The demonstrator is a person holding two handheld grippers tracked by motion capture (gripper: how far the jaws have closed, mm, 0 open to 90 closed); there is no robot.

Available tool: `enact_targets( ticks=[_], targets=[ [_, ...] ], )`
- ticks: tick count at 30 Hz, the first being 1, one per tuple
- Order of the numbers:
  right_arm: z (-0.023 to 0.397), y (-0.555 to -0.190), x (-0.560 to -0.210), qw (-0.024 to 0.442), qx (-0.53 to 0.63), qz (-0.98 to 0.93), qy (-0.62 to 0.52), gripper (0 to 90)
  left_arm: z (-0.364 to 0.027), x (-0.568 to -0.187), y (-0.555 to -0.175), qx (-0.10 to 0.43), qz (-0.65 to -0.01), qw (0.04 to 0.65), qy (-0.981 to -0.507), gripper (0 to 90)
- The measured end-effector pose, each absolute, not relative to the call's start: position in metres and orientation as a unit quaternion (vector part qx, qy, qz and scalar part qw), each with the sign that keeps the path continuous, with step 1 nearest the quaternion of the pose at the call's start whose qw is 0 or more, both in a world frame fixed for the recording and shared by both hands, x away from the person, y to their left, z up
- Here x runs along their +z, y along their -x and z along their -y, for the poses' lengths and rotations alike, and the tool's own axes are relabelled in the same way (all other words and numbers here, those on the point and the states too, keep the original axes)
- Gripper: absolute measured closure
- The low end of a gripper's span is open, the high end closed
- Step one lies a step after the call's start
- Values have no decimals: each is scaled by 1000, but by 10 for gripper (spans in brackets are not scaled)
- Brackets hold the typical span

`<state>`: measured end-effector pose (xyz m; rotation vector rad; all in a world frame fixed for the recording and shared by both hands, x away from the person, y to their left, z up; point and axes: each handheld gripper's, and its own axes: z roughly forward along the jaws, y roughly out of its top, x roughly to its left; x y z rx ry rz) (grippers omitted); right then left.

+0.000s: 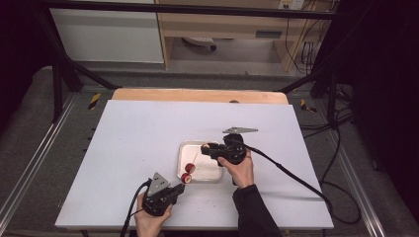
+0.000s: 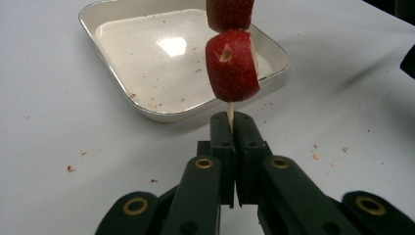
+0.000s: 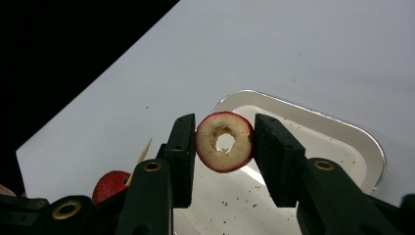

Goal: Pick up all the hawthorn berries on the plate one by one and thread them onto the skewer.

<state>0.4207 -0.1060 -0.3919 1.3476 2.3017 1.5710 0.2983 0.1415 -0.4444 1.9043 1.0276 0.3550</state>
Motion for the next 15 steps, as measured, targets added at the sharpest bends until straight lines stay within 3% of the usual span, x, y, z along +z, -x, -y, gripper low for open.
enact_targets(
  ticks=[15],
  targets=[
    [117,-411,-389,18,582,-682,-442,619,-126,-441,-298,125,-436,471,-756,882]
  ],
)
